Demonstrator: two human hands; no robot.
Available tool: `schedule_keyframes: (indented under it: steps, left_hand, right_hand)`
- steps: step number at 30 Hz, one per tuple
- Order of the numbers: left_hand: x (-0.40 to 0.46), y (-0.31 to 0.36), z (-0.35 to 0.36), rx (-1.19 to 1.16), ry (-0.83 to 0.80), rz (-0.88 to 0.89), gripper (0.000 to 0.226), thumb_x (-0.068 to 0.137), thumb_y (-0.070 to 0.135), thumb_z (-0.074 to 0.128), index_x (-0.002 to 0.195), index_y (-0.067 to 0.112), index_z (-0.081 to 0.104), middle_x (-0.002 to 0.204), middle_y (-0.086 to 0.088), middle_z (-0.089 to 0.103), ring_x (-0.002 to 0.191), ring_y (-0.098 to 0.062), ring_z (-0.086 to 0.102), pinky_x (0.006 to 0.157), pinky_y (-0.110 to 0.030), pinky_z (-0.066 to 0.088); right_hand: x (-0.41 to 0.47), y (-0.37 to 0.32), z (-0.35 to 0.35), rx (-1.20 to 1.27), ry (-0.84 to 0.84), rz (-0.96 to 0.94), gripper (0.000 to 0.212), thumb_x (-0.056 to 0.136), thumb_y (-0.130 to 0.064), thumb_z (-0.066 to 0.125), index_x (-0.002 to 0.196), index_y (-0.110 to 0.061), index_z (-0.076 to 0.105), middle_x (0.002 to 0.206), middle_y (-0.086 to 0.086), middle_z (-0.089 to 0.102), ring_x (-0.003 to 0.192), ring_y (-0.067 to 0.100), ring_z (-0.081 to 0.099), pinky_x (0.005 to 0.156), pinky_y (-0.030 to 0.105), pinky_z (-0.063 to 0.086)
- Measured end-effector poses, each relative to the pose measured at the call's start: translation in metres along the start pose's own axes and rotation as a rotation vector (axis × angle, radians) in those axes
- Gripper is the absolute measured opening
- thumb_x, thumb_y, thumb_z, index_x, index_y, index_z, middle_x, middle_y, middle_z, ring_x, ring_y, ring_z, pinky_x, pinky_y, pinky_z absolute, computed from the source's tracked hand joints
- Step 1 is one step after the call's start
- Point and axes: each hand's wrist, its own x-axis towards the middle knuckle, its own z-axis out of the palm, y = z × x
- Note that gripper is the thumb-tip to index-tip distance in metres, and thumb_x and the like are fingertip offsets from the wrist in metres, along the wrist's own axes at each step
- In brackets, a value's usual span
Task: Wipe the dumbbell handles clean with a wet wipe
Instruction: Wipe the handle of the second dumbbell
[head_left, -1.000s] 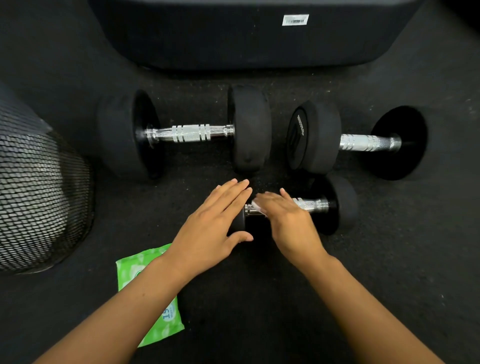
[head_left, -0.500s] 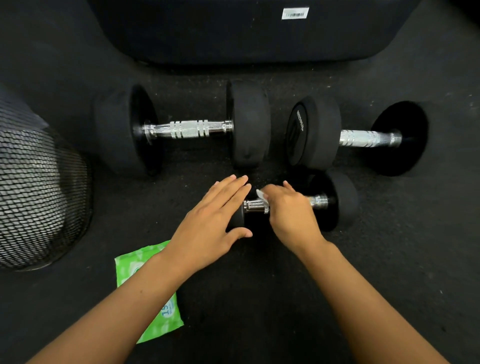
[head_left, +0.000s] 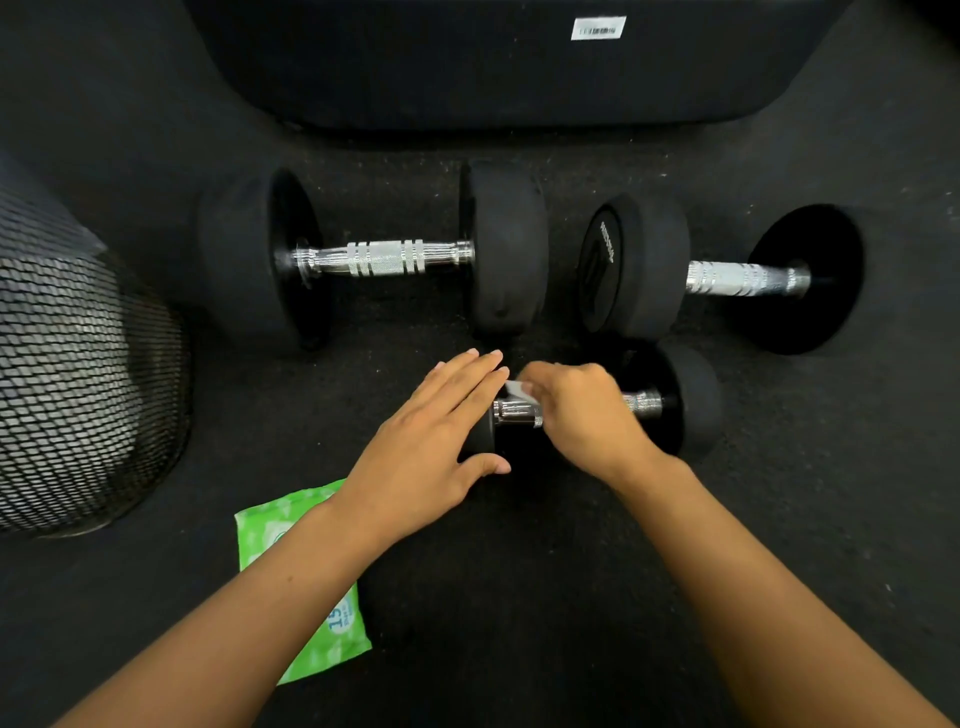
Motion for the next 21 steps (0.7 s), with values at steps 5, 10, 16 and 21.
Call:
schedule_keyframes:
  steps: [5,10,16,21]
  left_hand:
    - [0.000,0.000,0.001,-0.010,-0.002,0.000,0.081,0.080,0.043,0.065,0.146,0.018,0.023,0.152,0.011,0.013,0.141,-0.003,0.003,0.116,-0.026,0.006]
    - [0.000,-0.001,0.001,-0.006,0.013,0.000,0.081,0.079,0.041,0.067,0.145,0.016,0.027,0.153,0.007,0.019,0.141,-0.005,0.006,0.116,-0.026,0.007]
    - [-0.001,-0.001,0.003,-0.002,0.027,0.004,0.080,0.079,0.043,0.065,0.145,0.016,0.027,0.152,0.009,0.018,0.140,-0.003,0.005,0.115,-0.023,0.002]
    - [-0.001,0.000,0.003,-0.004,0.024,0.006,0.079,0.079,0.044,0.062,0.144,0.014,0.029,0.151,0.007,0.022,0.140,-0.004,0.008,0.115,-0.026,0.004]
  right_hand:
    - [-0.022,0.001,0.008,0.086,0.070,-0.170,0.030,0.084,-0.006,0.052,0.111,-0.004,0.065,0.110,0.011,0.068,0.107,0.023,0.062,0.103,0.041,0.038]
    - [-0.021,-0.014,0.030,0.017,0.218,-0.159,0.033,0.085,-0.012,0.044,0.108,-0.002,0.065,0.107,0.012,0.068,0.103,0.024,0.063,0.103,0.041,0.036]
    - [-0.038,0.011,0.039,-0.065,0.368,-0.290,0.028,0.091,-0.013,0.052,0.114,-0.002,0.064,0.120,0.013,0.062,0.117,0.026,0.054,0.109,0.041,0.031]
    - [-0.049,0.015,0.046,-0.059,0.365,-0.386,0.028,0.094,-0.009,0.050,0.118,0.001,0.060,0.128,0.015,0.056,0.125,0.029,0.047,0.110,0.044,0.030]
